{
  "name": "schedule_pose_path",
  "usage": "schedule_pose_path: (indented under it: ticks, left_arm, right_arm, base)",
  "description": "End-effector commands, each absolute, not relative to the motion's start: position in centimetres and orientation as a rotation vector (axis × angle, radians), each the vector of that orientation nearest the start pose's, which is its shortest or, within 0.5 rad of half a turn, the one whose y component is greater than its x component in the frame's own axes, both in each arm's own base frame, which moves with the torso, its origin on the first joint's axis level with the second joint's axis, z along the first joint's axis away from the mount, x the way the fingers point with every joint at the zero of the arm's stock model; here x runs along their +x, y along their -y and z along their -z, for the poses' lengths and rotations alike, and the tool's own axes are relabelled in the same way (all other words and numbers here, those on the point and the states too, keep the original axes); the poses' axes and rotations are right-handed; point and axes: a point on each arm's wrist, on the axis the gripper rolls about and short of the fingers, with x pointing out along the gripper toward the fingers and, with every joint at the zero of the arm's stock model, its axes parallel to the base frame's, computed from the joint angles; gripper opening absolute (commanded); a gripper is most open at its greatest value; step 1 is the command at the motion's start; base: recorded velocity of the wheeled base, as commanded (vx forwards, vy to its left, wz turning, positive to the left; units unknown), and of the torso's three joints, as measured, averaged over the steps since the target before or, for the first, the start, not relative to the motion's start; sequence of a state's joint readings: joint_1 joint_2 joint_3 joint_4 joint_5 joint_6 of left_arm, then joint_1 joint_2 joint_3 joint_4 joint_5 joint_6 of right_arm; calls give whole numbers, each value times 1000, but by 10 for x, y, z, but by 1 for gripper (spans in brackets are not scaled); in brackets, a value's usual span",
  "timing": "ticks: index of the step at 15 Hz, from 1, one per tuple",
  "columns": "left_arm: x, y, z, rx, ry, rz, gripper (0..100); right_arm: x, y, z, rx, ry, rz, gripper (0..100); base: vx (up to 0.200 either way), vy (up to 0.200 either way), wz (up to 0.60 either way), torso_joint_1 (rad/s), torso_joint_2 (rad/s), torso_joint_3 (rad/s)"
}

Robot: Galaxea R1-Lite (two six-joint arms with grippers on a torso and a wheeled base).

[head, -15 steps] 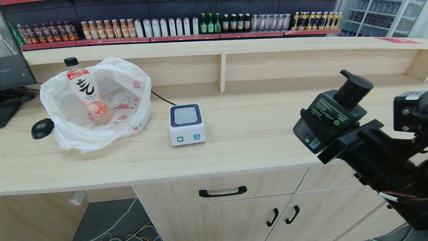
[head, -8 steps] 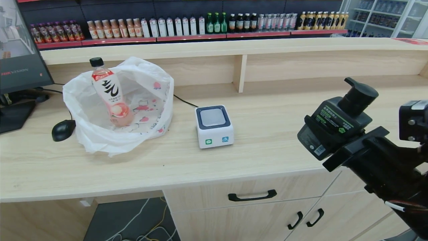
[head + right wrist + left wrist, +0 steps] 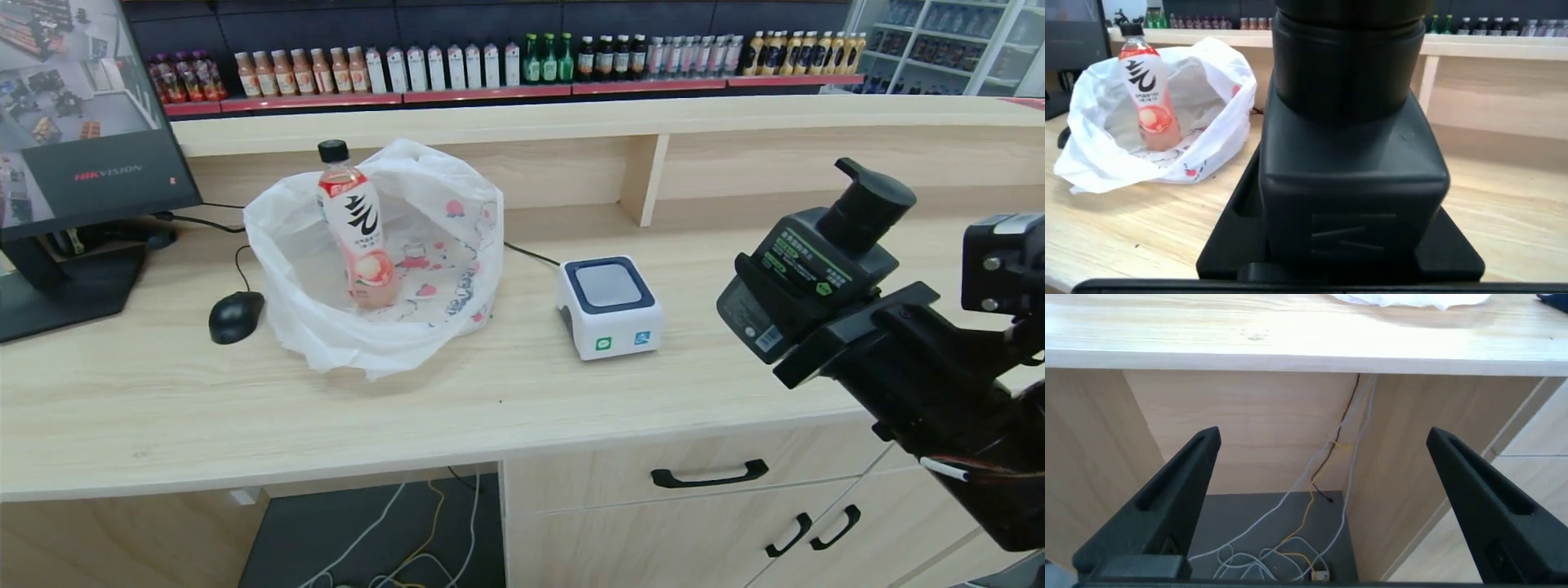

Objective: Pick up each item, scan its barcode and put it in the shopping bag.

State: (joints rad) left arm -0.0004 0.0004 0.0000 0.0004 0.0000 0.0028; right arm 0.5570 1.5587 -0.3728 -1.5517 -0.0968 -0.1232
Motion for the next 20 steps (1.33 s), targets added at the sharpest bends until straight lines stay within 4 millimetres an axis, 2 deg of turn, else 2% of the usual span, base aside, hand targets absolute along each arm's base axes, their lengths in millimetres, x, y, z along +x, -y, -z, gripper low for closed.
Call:
schedule_pose_path:
  ticks: [1,3,6,11,13,15,18,20]
  left_arm:
    - [-23,0,-75,3,0,0,100]
    - [-23,0,-75,3,0,0,100]
    - [-23,0,-75,3,0,2,100]
    - [-23,0,-75,3,0,2,100]
    - [-23,0,-75,3,0,0,100]
    - [-23,0,-75,3,0,0,100]
    - [-23,0,-75,3,0,0,100]
    - [-23,0,-75,3,0,0,100]
  right_arm:
    - [196,-118,-200,-10,363,-429,0]
    - [195,-119,-194,-68,352,-434,0]
    - [210,-129,-193,-125,364,-432,0]
    - [240,-175,-194,-231,432,-465,0]
    - [259,-186,-199,-247,461,-409,0]
    - [274,-197,-215,-240,479,-323,0]
    - [291,-210,-238,-283,515,-305,0]
    - [297,-213,-241,-318,530,-295,0]
  base:
    - [0,0,0,0,0,0]
    - [0,0,0,0,0,0]
    - [0,0,0,0,0,0]
    - [0,0,0,0,0,0]
    - [0,0,0,0,0,0]
    - [0,0,0,0,0,0]
    - [0,0,0,0,0,0]
    - [0,0,0,0,0,0]
